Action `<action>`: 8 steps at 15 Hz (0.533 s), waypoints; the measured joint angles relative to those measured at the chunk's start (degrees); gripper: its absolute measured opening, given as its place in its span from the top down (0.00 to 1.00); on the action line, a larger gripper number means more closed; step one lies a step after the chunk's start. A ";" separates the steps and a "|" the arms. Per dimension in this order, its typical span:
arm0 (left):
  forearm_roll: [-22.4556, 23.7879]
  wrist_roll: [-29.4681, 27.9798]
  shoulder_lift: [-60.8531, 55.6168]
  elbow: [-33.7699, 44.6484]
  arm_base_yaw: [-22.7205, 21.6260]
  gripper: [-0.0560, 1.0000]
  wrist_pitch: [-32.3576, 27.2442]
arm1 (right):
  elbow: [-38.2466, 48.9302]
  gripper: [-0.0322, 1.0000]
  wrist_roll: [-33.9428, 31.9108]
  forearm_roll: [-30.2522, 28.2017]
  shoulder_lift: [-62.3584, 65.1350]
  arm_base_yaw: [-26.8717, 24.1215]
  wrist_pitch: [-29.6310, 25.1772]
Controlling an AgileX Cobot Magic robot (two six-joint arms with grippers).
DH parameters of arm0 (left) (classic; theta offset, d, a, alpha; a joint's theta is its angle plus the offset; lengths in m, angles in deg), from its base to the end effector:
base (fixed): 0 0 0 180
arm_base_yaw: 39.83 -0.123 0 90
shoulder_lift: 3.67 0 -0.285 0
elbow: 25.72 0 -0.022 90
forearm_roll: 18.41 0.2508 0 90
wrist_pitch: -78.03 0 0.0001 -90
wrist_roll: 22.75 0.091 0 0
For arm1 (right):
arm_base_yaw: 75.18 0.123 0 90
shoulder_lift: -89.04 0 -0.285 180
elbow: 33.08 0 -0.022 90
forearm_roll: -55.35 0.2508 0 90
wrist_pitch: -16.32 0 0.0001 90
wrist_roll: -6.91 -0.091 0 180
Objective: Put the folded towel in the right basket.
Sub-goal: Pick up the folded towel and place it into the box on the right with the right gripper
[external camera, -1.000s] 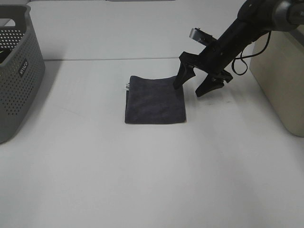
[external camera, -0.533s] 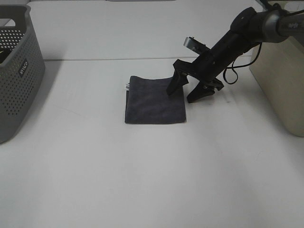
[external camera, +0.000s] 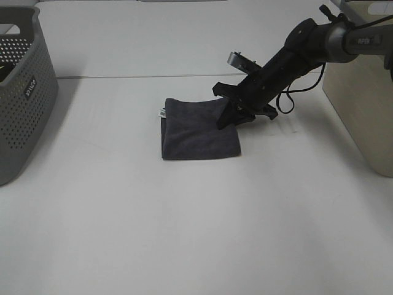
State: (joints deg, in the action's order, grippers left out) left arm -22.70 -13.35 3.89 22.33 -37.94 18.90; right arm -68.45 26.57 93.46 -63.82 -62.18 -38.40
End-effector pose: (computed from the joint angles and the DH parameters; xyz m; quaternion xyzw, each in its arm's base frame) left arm -0.0057 -0.0057 0.2823 0.0839 0.8374 -0.0020 0.5401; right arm 0.4825 0.1585 0.0806 -0.1020 0.9528 0.2745 0.0803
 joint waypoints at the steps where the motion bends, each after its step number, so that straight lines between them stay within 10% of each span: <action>1: 0.00 0.00 0.00 0.00 0.00 0.01 0.00 | 0.00 0.92 0.11 -0.46 0.52 0.06 0.00; 8: 0.00 0.00 0.00 0.00 0.00 0.01 0.00 | 0.17 0.92 -1.49 -14.32 18.74 0.34 -1.32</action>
State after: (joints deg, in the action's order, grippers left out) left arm -22.70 -13.35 3.89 22.33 -37.94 18.90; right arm -68.28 25.08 79.13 -45.08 -61.83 -39.72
